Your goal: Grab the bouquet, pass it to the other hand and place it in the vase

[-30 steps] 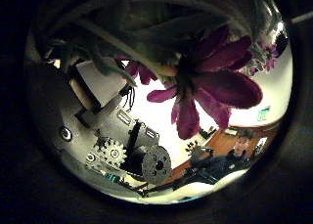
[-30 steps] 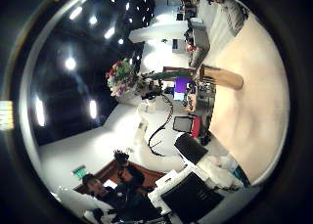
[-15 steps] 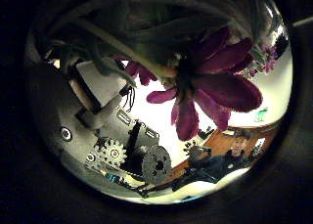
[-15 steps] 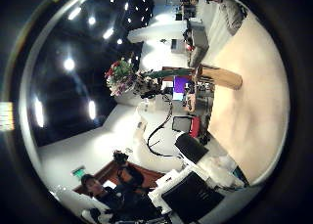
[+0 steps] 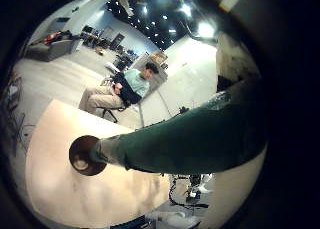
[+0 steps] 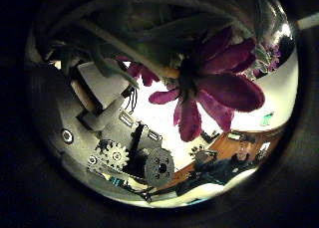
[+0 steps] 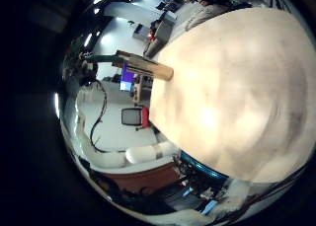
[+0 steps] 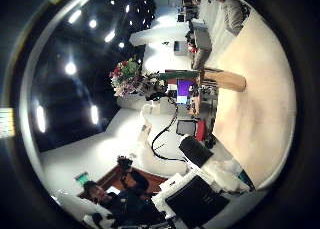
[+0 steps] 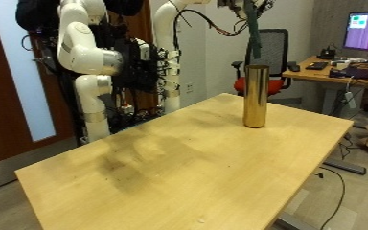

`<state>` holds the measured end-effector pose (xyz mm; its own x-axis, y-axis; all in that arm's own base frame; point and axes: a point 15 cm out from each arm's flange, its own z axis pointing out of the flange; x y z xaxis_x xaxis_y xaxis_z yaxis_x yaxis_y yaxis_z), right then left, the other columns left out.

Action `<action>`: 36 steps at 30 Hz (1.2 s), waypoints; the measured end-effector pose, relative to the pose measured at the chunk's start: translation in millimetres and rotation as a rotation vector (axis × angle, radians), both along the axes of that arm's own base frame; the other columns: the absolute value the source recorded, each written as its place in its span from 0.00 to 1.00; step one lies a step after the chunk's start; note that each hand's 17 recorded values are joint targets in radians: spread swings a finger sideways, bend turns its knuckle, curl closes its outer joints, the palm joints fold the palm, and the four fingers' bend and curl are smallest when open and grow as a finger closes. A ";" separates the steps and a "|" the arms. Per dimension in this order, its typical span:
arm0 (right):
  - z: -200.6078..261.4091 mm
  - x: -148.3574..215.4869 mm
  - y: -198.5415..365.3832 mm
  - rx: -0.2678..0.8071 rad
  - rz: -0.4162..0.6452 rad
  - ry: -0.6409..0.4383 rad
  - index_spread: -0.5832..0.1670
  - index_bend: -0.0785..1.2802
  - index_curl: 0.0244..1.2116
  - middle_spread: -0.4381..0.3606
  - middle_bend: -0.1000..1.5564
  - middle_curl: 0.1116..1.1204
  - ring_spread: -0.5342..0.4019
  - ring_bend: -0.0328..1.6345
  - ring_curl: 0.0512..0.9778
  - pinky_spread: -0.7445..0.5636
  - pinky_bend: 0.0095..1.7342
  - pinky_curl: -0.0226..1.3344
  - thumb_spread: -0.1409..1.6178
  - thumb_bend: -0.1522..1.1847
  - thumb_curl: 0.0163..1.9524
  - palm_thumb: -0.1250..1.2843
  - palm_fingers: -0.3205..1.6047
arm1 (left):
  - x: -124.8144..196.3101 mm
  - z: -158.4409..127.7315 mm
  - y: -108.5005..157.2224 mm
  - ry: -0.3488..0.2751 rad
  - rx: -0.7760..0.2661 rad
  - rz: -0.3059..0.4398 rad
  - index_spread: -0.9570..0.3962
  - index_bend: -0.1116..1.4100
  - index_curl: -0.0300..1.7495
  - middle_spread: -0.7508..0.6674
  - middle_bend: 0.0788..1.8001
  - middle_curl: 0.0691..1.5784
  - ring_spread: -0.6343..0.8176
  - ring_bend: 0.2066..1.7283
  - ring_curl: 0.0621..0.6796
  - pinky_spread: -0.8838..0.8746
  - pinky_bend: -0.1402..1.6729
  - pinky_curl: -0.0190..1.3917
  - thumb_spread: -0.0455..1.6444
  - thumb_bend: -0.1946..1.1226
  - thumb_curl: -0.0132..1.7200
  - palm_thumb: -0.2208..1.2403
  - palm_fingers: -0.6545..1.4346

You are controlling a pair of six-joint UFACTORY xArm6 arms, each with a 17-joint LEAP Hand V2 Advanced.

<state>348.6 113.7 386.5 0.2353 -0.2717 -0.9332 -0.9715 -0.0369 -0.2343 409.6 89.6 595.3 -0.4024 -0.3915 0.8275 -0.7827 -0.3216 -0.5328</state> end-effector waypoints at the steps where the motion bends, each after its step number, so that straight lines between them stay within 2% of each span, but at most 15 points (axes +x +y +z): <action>1: 0.0 -0.7 1.0 -0.002 0.002 0.003 0.32 0.18 0.22 0.72 0.17 0.15 0.78 0.17 0.24 0.84 0.19 0.26 0.64 0.09 0.20 0.56 0.17 | 1.3 -2.4 1.6 0.003 -0.003 0.001 0.38 0.20 0.96 0.09 0.50 0.72 0.13 0.74 0.90 0.09 0.55 0.49 0.03 0.13 0.53 0.96 0.82; 14: 0.3 -1.6 2.7 -0.003 0.009 0.004 0.32 0.18 0.22 0.73 0.17 0.15 0.78 0.17 0.24 0.84 0.20 0.26 0.64 0.09 0.20 0.57 0.17 | 5.9 -19.0 8.5 0.013 -0.025 0.009 0.41 0.20 0.96 0.09 0.51 0.73 0.13 0.74 0.91 0.09 0.53 0.49 0.04 0.13 0.52 0.95 0.82; 19: -1.0 -2.4 4.8 -0.007 0.017 0.008 0.33 0.19 0.22 0.73 0.17 0.16 0.78 0.17 0.24 0.84 0.20 0.26 0.64 0.09 0.21 0.57 0.17 | 7.7 -35.9 12.5 0.032 -0.048 0.009 0.43 0.19 0.95 0.10 0.48 0.71 0.12 0.69 0.87 0.08 0.52 0.48 0.14 0.10 0.49 0.80 0.76; 20: -1.4 -2.8 5.8 -0.009 0.020 0.010 0.33 0.18 0.22 0.73 0.17 0.16 0.78 0.17 0.24 0.84 0.20 0.26 0.64 0.09 0.21 0.57 0.17 | 7.9 -39.3 12.6 0.040 -0.051 0.009 0.43 0.19 0.93 0.10 0.46 0.70 0.10 0.62 0.83 0.08 0.50 0.48 0.19 0.09 0.48 0.75 0.65; 21: -1.2 -3.1 6.3 -0.009 0.022 0.008 0.33 0.18 0.22 0.73 0.17 0.16 0.78 0.17 0.24 0.84 0.20 0.26 0.64 0.09 0.21 0.57 0.17 | 8.0 -41.9 12.5 0.048 -0.050 0.007 0.44 0.20 0.90 0.13 0.41 0.68 0.14 0.52 0.80 0.15 0.42 0.47 0.32 0.08 0.44 0.65 0.46; 22: -1.3 -3.4 6.3 -0.009 0.022 0.008 0.32 0.19 0.22 0.73 0.17 0.16 0.78 0.17 0.24 0.84 0.20 0.26 0.64 0.09 0.21 0.57 0.17 | 7.6 -45.9 13.2 0.060 -0.044 0.006 0.46 0.22 0.84 0.22 0.30 0.63 0.29 0.40 0.73 0.34 0.32 0.45 0.41 0.09 0.40 0.58 0.28; 23: -1.1 -3.4 6.3 -0.009 0.022 0.008 0.32 0.19 0.22 0.73 0.17 0.16 0.78 0.17 0.24 0.84 0.20 0.26 0.64 0.09 0.21 0.57 0.17 | 7.2 -51.1 14.1 0.075 -0.037 0.006 0.50 0.17 0.79 0.31 0.20 0.58 0.40 0.36 0.60 0.45 0.29 0.41 0.45 0.09 0.37 0.55 0.25; 24: -0.5 -3.5 6.4 -0.009 0.022 0.007 0.32 0.19 0.22 0.73 0.17 0.16 0.77 0.17 0.24 0.84 0.20 0.26 0.64 0.09 0.21 0.57 0.17 | 7.0 -55.6 15.7 0.090 -0.028 0.005 0.54 0.13 0.74 0.41 0.13 0.53 0.49 0.33 0.52 0.54 0.28 0.37 0.48 0.10 0.35 0.53 0.24; 25: -0.5 -3.7 6.9 -0.009 0.024 0.009 0.32 0.19 0.22 0.73 0.17 0.16 0.77 0.17 0.24 0.84 0.20 0.26 0.64 0.09 0.21 0.57 0.17 | 7.6 -59.3 18.5 0.095 -0.018 0.011 0.58 0.10 0.70 0.48 0.10 0.50 0.55 0.32 0.49 0.59 0.28 0.36 0.49 0.10 0.33 0.51 0.22; 26: -0.3 -3.5 7.0 -0.010 0.024 0.009 0.32 0.19 0.23 0.73 0.17 0.16 0.77 0.17 0.24 0.84 0.20 0.26 0.64 0.09 0.21 0.57 0.17 | 9.3 -60.6 21.6 0.091 -0.014 0.021 0.65 0.06 0.63 0.62 0.05 0.45 0.64 0.30 0.44 0.67 0.29 0.34 0.51 0.10 0.31 0.47 0.19; 28: -0.1 -3.4 7.3 -0.010 0.024 0.008 0.33 0.19 0.23 0.73 0.17 0.16 0.77 0.17 0.24 0.84 0.20 0.26 0.64 0.09 0.21 0.57 0.17 | 13.9 -62.8 30.7 0.083 -0.011 0.056 0.80 0.07 0.48 0.82 0.03 0.35 0.75 0.27 0.38 0.77 0.29 0.31 0.51 0.11 0.26 0.41 0.17; 31: -0.8 -4.3 7.9 -0.010 0.027 0.011 0.33 0.19 0.23 0.73 0.17 0.15 0.77 0.17 0.24 0.84 0.20 0.26 0.64 0.09 0.20 0.57 0.17 | 20.4 -69.8 47.5 0.081 -0.012 0.116 0.85 0.08 0.39 0.88 0.03 0.30 0.79 0.25 0.36 0.80 0.28 0.30 0.51 0.11 0.25 0.39 0.18; 32: -0.8 -4.3 7.9 -0.010 0.027 0.011 0.33 0.19 0.23 0.73 0.17 0.15 0.77 0.17 0.24 0.84 0.20 0.26 0.64 0.09 0.20 0.57 0.17 | 18.8 -71.3 50.1 0.083 -0.010 0.120 0.88 0.10 0.31 0.91 0.03 0.25 0.81 0.22 0.33 0.82 0.27 0.28 0.50 0.11 0.23 0.38 0.19; 36: -0.8 -4.5 8.5 -0.010 0.028 0.013 0.33 0.19 0.23 0.73 0.17 0.15 0.77 0.17 0.24 0.84 0.20 0.26 0.64 0.09 0.20 0.57 0.17 | 10.2 -72.9 61.9 0.083 -0.014 0.135 0.89 0.12 0.23 0.93 0.04 0.20 0.83 0.20 0.30 0.84 0.25 0.26 0.49 0.12 0.22 0.36 0.20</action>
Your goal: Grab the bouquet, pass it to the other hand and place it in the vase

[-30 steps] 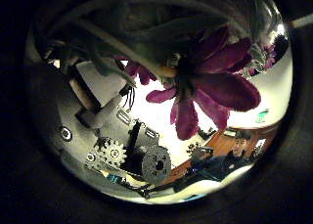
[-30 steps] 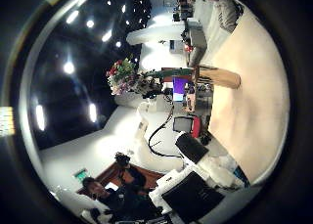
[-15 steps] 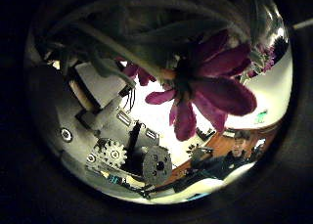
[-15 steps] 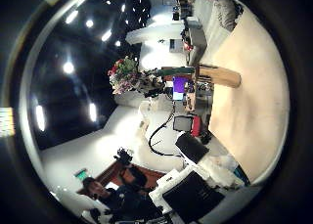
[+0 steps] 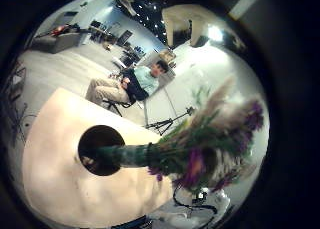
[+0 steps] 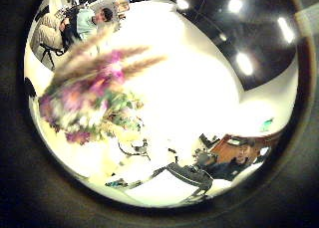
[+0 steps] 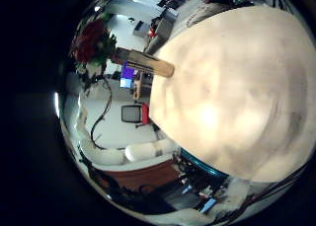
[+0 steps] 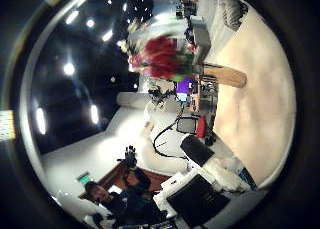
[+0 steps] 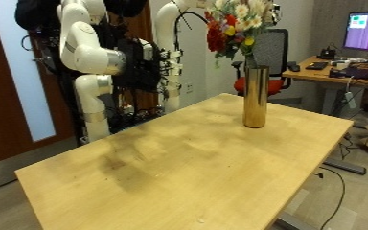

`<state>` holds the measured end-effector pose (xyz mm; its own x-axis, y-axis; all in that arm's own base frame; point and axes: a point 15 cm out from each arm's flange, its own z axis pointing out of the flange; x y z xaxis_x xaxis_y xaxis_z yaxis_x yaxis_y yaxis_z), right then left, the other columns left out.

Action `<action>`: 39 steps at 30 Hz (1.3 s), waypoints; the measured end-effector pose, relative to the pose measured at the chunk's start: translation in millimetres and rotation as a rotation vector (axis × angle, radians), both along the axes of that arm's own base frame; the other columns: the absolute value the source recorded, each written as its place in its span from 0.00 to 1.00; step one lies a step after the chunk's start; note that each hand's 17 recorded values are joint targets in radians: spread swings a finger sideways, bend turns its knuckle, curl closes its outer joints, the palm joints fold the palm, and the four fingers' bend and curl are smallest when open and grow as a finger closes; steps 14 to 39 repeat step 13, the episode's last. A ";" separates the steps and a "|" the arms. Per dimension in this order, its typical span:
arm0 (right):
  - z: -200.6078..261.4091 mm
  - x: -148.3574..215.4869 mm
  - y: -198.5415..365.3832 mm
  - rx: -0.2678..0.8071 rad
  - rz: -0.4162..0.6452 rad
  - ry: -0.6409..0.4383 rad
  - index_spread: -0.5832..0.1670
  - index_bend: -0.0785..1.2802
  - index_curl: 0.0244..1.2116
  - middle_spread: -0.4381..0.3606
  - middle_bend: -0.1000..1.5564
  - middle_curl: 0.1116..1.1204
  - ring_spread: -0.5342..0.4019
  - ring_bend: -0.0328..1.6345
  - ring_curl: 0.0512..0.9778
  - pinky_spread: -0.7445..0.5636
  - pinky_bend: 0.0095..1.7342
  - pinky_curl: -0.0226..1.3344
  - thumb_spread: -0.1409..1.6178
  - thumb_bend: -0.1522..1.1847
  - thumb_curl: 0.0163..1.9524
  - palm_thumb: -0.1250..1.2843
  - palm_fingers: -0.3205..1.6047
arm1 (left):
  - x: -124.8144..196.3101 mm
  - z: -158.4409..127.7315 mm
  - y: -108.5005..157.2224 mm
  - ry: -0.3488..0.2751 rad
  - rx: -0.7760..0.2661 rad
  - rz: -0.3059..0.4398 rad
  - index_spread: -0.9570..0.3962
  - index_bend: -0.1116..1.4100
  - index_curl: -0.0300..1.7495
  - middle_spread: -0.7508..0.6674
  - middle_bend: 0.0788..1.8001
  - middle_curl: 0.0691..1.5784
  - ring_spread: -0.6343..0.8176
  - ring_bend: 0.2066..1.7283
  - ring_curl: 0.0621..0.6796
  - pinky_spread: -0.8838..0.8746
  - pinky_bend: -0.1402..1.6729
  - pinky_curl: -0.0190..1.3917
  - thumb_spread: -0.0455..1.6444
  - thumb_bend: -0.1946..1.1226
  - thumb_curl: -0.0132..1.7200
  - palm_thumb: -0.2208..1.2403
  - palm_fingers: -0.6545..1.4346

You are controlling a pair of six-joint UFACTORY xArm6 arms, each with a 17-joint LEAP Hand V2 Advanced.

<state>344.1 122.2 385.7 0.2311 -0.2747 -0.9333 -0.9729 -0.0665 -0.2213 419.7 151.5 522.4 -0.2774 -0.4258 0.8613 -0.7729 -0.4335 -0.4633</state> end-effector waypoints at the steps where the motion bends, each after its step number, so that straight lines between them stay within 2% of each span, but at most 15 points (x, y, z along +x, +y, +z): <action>1: -0.2 0.1 0.4 -0.001 0.001 0.000 0.33 0.19 0.23 0.73 0.17 0.15 0.77 0.17 0.24 0.84 0.20 0.26 0.64 0.09 0.20 0.57 0.17 | -2.7 0.8 1.6 -0.002 0.000 0.001 0.89 0.12 0.21 0.93 0.04 0.19 0.84 0.19 0.29 0.84 0.25 0.26 0.49 0.12 0.21 0.36 0.21; 3: -0.2 0.0 1.6 0.000 0.004 -0.001 0.33 0.19 0.23 0.73 0.17 0.15 0.77 0.17 0.24 0.84 0.20 0.26 0.64 0.09 0.20 0.57 0.17 | -11.0 2.3 2.9 -0.004 0.001 -0.003 0.88 0.13 0.17 0.93 0.04 0.15 0.84 0.17 0.28 0.84 0.24 0.25 0.49 0.12 0.21 0.35 0.22; 8: -4.6 -2.8 18.5 -0.007 0.049 0.006 0.33 0.19 0.23 0.74 0.17 0.15 0.77 0.17 0.24 0.84 0.20 0.26 0.64 0.09 0.21 0.58 0.17 | -33.0 -9.2 -3.6 -0.001 -0.008 -0.003 0.86 0.14 0.12 0.93 0.04 0.11 0.85 0.15 0.27 0.85 0.22 0.24 0.49 0.12 0.20 0.35 0.23; 13: -4.4 -5.7 22.7 -0.013 0.065 0.003 0.33 0.19 0.23 0.74 0.17 0.15 0.77 0.17 0.24 0.84 0.20 0.26 0.64 0.09 0.21 0.58 0.17 | -56.6 -41.5 -20.9 0.060 0.016 -0.012 0.84 0.15 0.10 0.93 0.04 0.09 0.86 0.13 0.26 0.84 0.21 0.23 0.48 0.12 0.20 0.35 0.24; 39: -4.4 -5.7 22.7 -0.013 0.065 0.003 0.33 0.19 0.23 0.74 0.17 0.15 0.77 0.17 0.24 0.84 0.20 0.26 0.64 0.09 0.21 0.58 0.17 | -56.6 -41.5 -20.9 0.060 0.016 -0.012 0.84 0.15 0.10 0.93 0.04 0.09 0.86 0.13 0.26 0.84 0.21 0.23 0.48 0.12 0.20 0.35 0.24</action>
